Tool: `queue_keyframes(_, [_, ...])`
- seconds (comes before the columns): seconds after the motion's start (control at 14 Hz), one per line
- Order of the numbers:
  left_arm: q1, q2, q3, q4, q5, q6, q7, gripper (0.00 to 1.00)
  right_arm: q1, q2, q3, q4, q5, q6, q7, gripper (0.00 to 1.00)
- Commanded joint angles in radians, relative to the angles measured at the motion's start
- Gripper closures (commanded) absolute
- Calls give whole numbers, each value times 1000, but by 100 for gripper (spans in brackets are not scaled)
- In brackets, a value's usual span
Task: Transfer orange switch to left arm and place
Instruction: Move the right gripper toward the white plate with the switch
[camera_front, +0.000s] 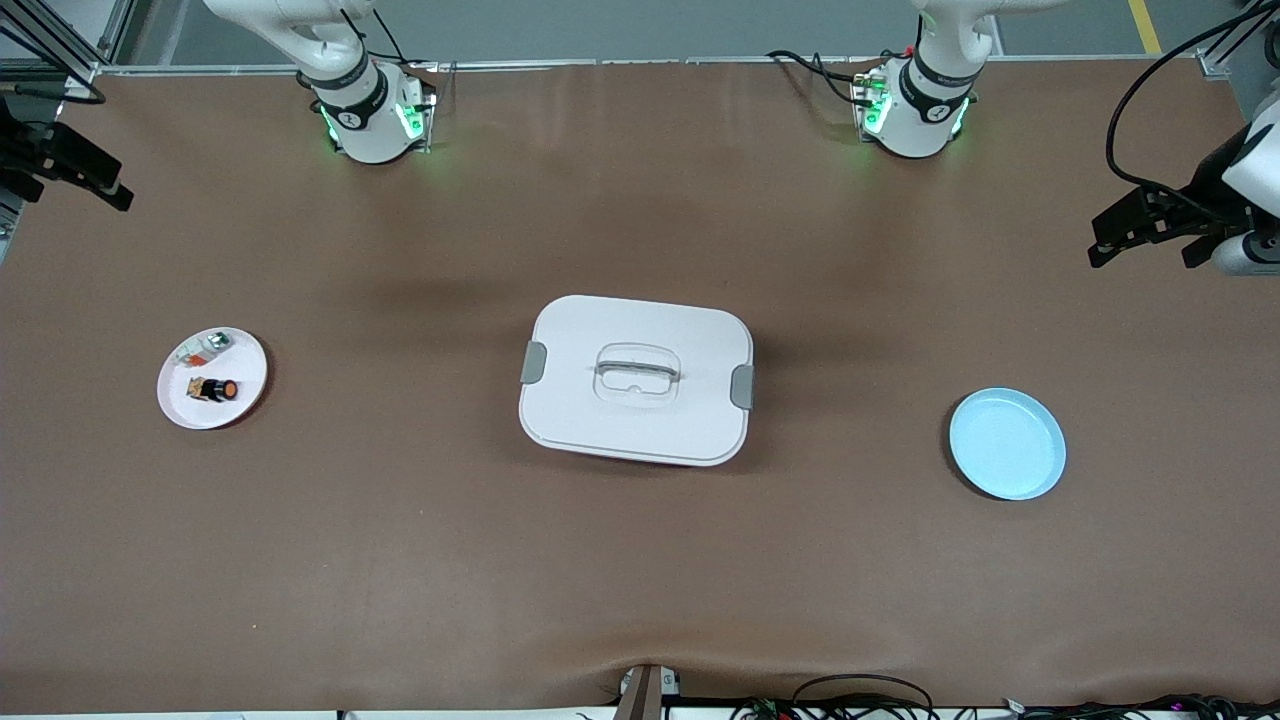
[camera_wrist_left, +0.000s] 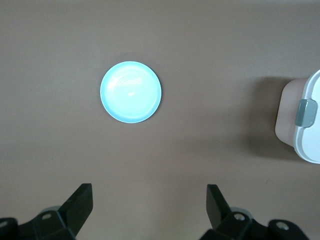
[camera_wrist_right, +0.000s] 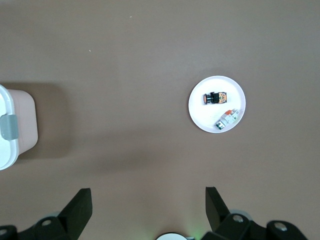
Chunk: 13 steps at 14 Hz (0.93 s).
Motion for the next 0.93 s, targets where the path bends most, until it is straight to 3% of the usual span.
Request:
queue_keyframes(0.0, [3, -7, -7, 8, 23, -14, 21, 0, -10, 24, 0, 31, -7, -3, -3, 0])
queue_keyframes(0.86, [3, -2, -9, 10, 20, -17, 21, 0, -22, 188, 0, 65, -19, 30, -9, 0])
